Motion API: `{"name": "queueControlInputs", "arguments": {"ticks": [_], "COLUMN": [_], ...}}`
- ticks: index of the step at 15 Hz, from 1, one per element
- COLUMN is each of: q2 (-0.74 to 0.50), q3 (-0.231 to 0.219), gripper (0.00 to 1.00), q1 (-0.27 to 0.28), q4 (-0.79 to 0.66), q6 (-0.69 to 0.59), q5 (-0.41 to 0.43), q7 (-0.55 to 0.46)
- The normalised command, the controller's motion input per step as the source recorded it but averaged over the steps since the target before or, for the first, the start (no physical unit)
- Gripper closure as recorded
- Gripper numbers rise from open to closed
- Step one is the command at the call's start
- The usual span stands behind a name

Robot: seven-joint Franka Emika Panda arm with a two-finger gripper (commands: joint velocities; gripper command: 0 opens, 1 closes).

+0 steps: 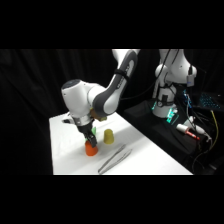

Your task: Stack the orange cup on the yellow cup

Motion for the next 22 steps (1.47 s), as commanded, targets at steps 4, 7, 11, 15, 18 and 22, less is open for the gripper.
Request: {"name": "queueControlInputs", "arguments": {"ticks": [4,7,11,15,18,22], "q2": [0.13,0.19,0.17,0.08,-0.04,-0.27], "q3": [0.040,0.071,0.089,0.078,0.070,0.035], "gripper": [0.00,0.00,0.25,0.50,0.50,0.50], "q1": [-0.071,-0.099,-0.121,-0.093,-0.067,-0.020], "q4": [0.19,0.22,0.21,0.16,0.07,-0.08], "q6": [0.04,0.04,0.04,0.01,-0.08,-0.26], "q5": [-0.041,0.007,0.041,0.043,0.051,0.030], "q7": [-0.14,-0.17,-0.18,-0.14,-0.10,-0.01]}}
